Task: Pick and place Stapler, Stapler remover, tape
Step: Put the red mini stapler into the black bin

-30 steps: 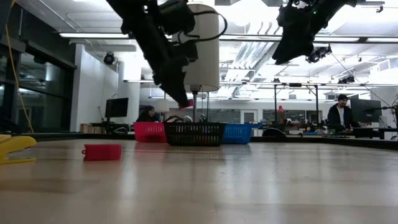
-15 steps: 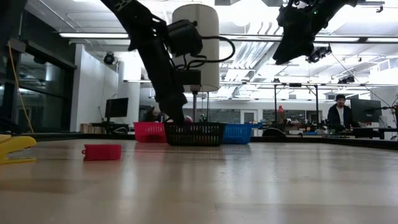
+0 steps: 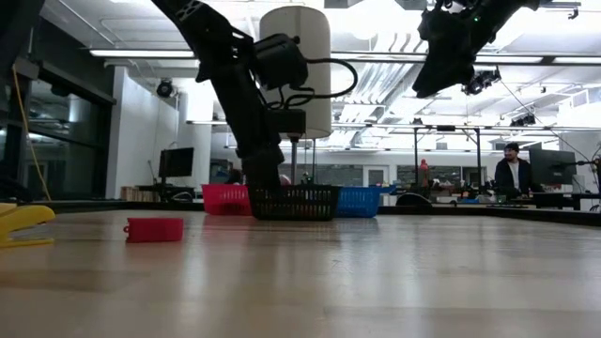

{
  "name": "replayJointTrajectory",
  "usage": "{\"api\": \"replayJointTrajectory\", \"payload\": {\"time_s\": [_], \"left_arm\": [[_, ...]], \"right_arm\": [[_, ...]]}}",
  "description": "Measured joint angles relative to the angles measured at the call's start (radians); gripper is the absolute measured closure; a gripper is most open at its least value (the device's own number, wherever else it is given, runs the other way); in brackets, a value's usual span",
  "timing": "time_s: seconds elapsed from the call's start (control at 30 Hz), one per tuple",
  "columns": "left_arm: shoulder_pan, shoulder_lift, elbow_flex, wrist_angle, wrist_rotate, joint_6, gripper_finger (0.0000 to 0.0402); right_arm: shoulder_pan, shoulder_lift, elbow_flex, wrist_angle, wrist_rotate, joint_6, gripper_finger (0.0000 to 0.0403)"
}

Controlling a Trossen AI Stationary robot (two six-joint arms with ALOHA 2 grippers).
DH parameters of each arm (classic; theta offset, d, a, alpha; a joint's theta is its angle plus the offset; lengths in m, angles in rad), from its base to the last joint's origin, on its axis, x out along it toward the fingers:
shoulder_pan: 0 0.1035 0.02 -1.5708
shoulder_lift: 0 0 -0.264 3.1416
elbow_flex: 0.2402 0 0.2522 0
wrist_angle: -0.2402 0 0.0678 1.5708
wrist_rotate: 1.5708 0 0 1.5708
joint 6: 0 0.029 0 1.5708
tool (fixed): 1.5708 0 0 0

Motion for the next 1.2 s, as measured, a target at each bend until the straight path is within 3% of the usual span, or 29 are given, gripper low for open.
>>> {"api": "replayJointTrajectory", "payload": {"time_s": [0.17,0.7,0.9,1.2], "left_arm": [[0.0,0.0,0.0,0.0,0.0,0.009,0.0284],[-0.001,0.0,0.069,-0.052,-0.003,0.088,0.0278],[-0.001,-0.001,0.151,-0.219,-0.002,0.087,0.0277],[-0.001,-0.003,0.289,-0.616,0.11,-0.041,0.0277]], "right_arm": [[0.0,0.0,0.0,0.0,0.0,-0.003,0.0222],[0.0,0.0,0.0,0.001,0.0,-0.008,0.0221],[0.0,0.0,0.0,0.001,-0.001,-0.008,0.0221],[0.0,0.0,0.0,0.0,-0.004,-0.007,0.0221]]}}
